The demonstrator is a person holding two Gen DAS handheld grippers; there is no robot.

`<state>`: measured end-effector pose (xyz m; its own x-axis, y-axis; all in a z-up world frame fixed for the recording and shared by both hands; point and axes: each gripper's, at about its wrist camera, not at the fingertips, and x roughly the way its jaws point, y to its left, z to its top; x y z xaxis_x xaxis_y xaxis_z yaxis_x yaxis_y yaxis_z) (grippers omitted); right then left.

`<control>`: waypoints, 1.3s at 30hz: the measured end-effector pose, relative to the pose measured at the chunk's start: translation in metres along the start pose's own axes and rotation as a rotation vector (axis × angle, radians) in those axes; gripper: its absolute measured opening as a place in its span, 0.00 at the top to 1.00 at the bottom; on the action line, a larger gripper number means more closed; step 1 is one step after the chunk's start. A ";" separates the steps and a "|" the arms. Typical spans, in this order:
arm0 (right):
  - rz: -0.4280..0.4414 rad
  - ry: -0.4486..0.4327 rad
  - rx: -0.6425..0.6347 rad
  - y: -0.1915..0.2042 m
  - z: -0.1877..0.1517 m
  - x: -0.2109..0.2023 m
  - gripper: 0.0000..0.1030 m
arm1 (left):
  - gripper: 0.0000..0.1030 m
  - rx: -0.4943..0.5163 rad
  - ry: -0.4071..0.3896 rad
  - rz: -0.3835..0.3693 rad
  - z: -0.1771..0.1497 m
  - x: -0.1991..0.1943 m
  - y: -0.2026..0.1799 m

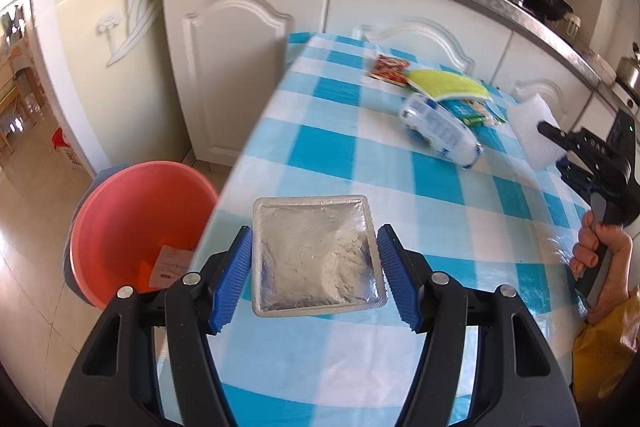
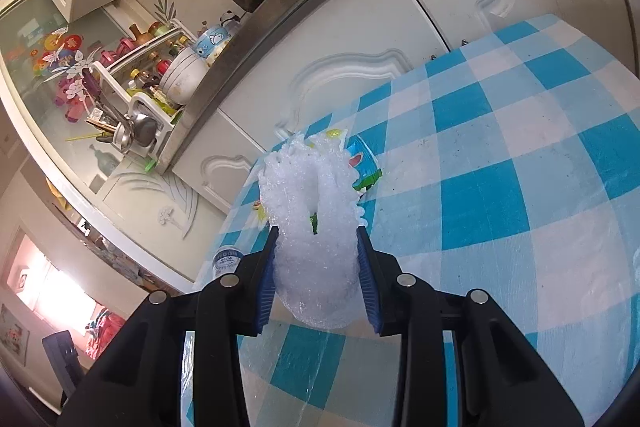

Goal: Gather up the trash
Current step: 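Carry the foil tray and foam net to the red bucket and release both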

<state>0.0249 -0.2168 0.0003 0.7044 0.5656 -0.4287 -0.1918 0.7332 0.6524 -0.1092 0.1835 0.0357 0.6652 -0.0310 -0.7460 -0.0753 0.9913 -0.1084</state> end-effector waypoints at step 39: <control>0.222 0.465 -0.452 0.307 -0.123 0.119 0.61 | 0.38 -0.422 -0.211 0.064 -0.010 -0.028 0.223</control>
<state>-0.0343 0.1216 0.0725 0.2679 0.7498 -0.6050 -0.6352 0.6097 0.4742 -0.1525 0.4045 0.0259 0.7824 0.0985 -0.6149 -0.3872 0.8503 -0.3564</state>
